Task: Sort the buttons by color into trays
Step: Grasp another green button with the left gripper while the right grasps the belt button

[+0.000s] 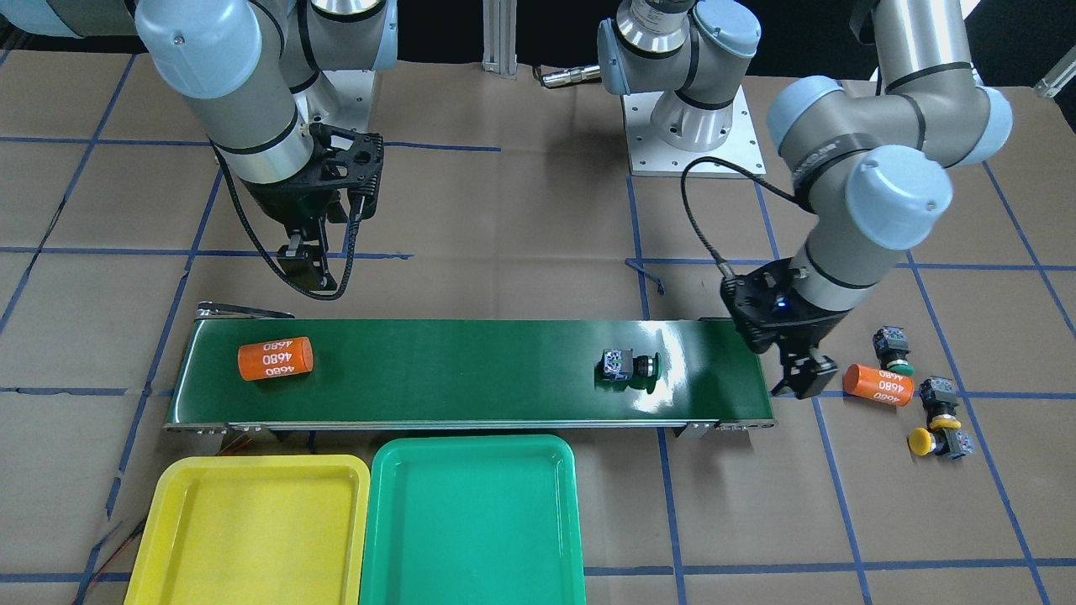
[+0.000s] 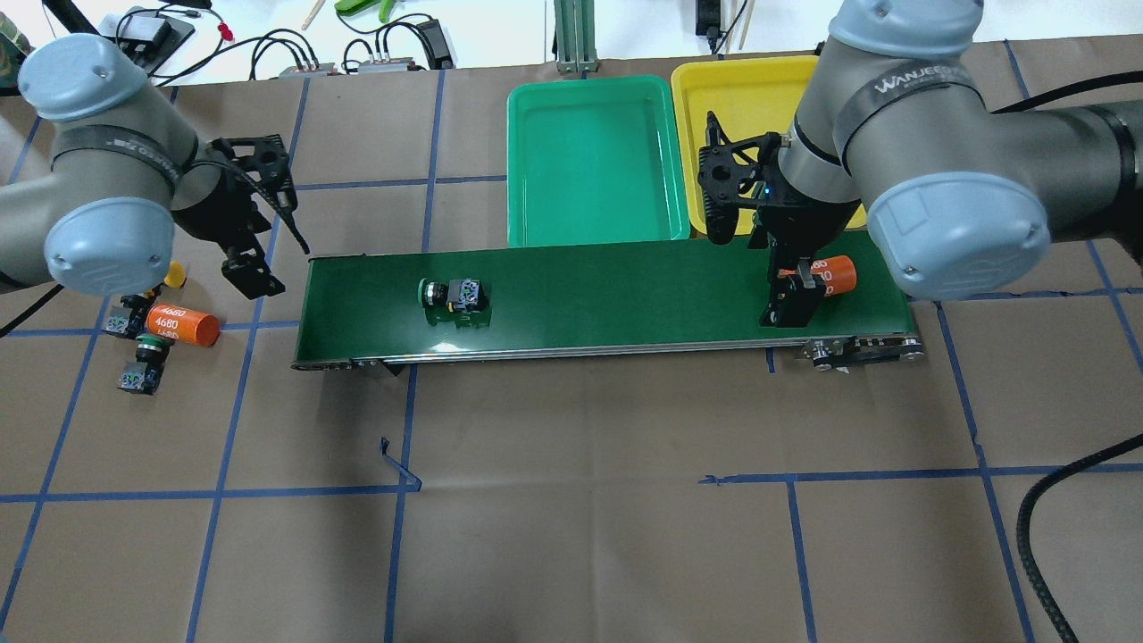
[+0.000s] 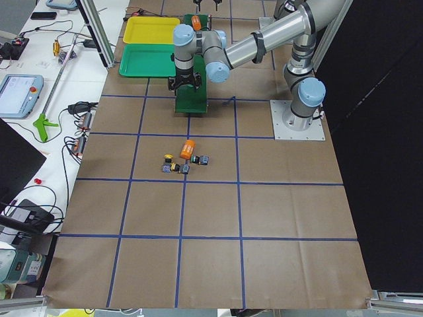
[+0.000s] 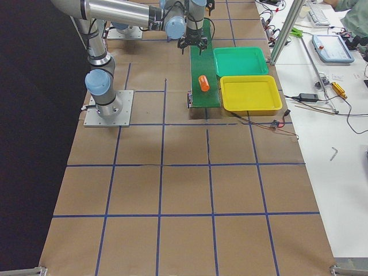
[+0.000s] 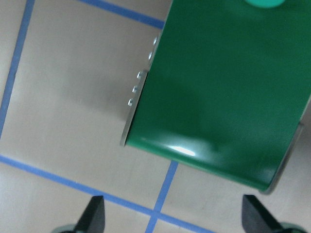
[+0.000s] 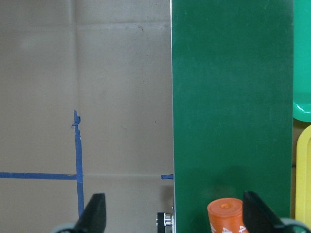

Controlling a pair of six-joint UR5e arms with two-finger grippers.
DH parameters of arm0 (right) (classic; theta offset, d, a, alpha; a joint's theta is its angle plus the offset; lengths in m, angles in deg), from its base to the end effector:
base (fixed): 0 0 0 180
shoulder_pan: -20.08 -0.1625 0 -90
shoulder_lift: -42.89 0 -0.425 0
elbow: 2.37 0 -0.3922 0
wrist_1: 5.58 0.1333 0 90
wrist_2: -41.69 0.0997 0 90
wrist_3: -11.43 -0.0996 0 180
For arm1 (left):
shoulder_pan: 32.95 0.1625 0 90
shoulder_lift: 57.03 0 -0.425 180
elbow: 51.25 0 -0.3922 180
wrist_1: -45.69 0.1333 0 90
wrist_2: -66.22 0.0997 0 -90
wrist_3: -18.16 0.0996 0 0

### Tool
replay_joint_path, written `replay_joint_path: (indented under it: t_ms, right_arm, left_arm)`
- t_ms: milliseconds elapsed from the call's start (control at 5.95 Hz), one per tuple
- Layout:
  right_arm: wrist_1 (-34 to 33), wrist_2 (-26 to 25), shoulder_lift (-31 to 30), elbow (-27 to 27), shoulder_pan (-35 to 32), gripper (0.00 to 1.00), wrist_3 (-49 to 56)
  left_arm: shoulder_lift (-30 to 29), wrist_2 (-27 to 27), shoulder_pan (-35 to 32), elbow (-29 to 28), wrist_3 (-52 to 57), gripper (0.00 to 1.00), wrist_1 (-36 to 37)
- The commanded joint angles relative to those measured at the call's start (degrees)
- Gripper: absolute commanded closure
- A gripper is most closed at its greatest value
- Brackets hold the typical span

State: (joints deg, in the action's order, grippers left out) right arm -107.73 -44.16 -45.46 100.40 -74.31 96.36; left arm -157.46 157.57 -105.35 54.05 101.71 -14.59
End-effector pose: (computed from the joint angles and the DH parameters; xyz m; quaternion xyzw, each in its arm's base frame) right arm 0.1774 -0.4756 0.3864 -0.7018 0.7112 -0.0083 0.0404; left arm 0.0374 -0.5511 0.3178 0.5436 0.8386 -0.0130 0.0344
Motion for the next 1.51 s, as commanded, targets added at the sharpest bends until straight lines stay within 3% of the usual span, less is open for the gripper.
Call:
replay_joint_path:
  t_ms: [0,168,505,1009,1177,1345]
  right_arm:
    - [-0.16,-0.55,0.45,0.05,-0.09,0.00,-0.20]
    - [-0.94,-0.20,0.98,-0.03,-0.09,0.00,-0.21]
    - [-1.04,0.24,1.68,-0.03,-0.18,0.00,-0.03]
    - [-1.21,0.33,3.78,-0.12,-2.88,0.00,-0.46]
    - [-7.48,0.33,6.23,-0.12,-5.60,0.00,-1.08]
    - [-13.37,0.24,10.35,-0.12,-7.45,0.00,-5.96]
  left_arm:
    - [-0.11,1.91,12.13,0.87,-2.33,0.02,0.86]
    - [-1.51,1.56,17.77,0.96,-4.25,0.02,2.43]
    - [-7.12,0.16,22.90,1.31,-15.12,0.04,4.10]
    - [-11.96,-1.08,23.54,5.25,-21.85,0.07,10.67]
    - [-12.85,-1.08,23.54,5.61,-21.76,0.13,10.97]
    - [-13.12,-1.08,23.45,5.62,-21.76,0.44,10.71]
